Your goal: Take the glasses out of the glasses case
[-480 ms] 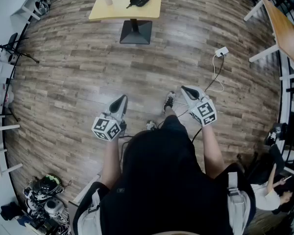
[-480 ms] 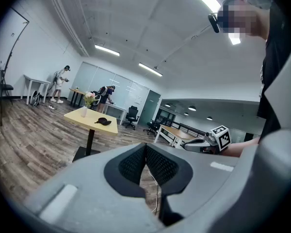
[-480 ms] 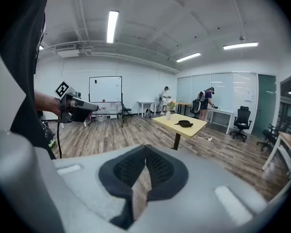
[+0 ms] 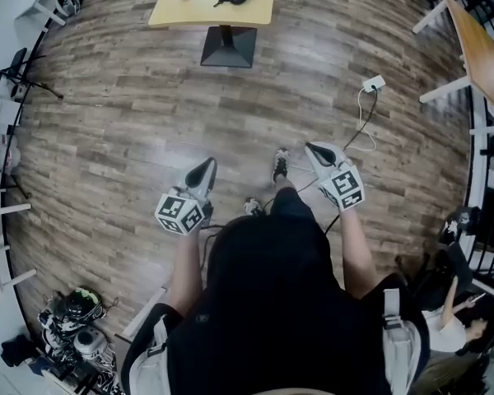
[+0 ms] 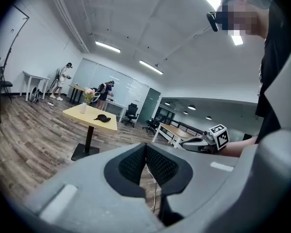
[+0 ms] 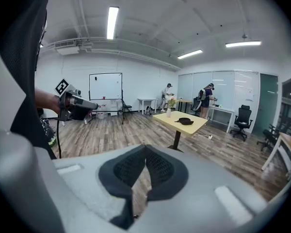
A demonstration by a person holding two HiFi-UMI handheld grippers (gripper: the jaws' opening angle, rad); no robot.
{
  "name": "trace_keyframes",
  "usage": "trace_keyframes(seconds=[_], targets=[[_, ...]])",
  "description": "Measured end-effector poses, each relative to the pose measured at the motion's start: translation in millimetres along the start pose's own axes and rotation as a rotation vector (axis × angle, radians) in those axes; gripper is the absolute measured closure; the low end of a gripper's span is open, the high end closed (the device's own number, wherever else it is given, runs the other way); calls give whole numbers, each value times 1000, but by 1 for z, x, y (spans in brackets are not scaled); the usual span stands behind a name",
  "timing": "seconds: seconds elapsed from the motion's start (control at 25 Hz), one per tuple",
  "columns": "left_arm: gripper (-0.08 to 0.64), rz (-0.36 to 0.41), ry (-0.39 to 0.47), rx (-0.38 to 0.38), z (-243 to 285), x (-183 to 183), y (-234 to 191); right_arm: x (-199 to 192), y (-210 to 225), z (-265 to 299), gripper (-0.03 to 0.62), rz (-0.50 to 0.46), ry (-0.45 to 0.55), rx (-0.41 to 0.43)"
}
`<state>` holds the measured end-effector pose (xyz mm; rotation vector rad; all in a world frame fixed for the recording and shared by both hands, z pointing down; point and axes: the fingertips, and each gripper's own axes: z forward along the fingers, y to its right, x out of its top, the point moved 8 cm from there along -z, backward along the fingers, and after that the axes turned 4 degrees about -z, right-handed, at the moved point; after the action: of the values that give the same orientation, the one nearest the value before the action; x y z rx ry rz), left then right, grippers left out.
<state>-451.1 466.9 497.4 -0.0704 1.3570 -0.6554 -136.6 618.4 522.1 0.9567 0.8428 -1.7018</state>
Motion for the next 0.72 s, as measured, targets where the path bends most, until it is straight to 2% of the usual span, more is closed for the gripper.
trace_keyframes(seconds=[0.32,0.52,0.72], targets=[[549,-14,-23,3,42,15,-9,1,42,32,588,23,-3,46],[549,-32,-52,18,85,29,-29,11,81,74,588,1,-15,99],[549,-11,-65,25,141,58,-43,17,129,104,588,-6,-9,129]])
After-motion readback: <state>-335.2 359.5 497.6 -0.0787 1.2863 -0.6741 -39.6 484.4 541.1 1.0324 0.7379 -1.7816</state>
